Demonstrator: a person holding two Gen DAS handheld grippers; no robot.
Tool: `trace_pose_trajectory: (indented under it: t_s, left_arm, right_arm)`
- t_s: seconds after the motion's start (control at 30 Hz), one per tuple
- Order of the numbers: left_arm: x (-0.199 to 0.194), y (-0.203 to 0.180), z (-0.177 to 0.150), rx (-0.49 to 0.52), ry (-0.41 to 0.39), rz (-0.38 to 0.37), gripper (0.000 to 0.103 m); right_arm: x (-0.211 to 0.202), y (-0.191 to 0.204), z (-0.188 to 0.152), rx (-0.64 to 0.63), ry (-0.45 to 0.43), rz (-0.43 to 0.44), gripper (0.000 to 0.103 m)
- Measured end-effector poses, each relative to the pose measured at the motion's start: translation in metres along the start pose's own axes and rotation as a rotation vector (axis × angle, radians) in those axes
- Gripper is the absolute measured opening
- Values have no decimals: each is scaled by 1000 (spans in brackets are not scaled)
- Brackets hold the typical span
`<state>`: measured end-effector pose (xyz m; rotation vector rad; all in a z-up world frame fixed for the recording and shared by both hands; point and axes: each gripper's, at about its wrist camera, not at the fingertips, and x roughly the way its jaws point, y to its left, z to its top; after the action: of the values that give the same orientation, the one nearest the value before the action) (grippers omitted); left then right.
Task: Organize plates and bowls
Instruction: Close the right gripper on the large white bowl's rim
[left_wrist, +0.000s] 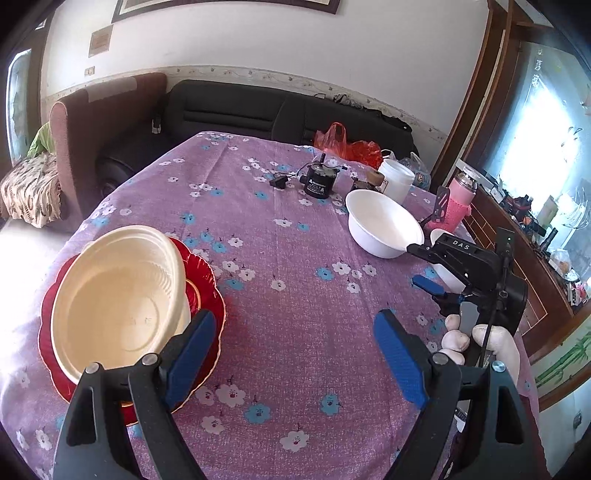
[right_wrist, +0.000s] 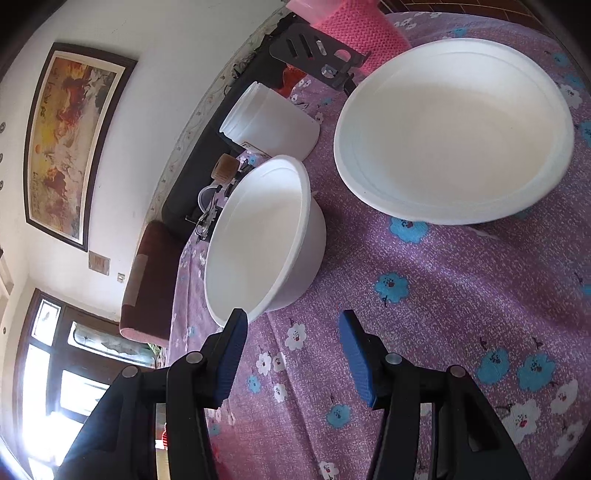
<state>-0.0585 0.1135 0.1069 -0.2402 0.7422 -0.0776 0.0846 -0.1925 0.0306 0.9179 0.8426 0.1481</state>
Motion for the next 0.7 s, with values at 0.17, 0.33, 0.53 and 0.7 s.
trace_pose_trajectory:
  t_s: [0.17,0.33,0.53,0.7]
  left_arm:
    - [-4,4,-2,5,11,-2,87]
    - [-13,6,-4,0,0,4,87]
    - [-22,11,-3,-16,-15,7,87]
    - [-29,10,-7,-10,-18,-8,87]
  right_arm:
    - [-1,6,8,9,-49,-50,56]
    - [22,10,24,4,-17,-124,40]
    - [19,10,11,-13,84,-89,7]
    - [-11,6,-24,-94,273,-83,7]
